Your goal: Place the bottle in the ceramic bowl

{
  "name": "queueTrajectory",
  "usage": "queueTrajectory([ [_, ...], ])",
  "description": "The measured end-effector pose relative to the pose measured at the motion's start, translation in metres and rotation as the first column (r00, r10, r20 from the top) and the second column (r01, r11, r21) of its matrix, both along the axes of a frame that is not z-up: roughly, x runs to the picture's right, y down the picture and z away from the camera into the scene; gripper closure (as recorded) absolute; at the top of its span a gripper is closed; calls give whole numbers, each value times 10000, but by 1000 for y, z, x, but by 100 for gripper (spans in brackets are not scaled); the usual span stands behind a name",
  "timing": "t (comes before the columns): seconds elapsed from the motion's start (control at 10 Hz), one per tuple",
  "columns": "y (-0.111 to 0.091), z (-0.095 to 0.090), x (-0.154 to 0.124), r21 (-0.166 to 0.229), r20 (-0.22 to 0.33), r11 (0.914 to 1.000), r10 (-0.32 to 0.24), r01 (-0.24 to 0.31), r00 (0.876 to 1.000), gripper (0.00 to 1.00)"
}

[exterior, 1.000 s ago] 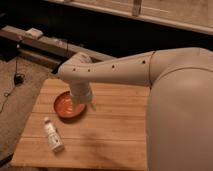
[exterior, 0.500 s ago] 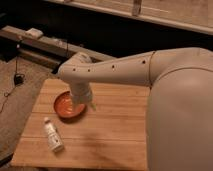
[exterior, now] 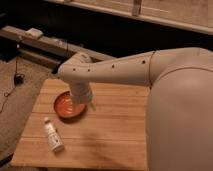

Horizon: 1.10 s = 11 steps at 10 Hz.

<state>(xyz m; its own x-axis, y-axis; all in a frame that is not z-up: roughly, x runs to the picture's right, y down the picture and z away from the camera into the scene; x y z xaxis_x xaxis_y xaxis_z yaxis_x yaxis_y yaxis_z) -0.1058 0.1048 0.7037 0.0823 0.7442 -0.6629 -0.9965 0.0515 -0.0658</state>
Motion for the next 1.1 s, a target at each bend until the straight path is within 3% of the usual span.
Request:
queueTrajectory([
  [0.3,25,-8,-36,-344,681,9966,-724,749,9950,35],
  [0.7,68,-13,-89,-545,1768,9860,-1461,1578,9734,35],
  [1.1,120,1,-139,-641,2822,9571,-2543,2827,9250,35],
])
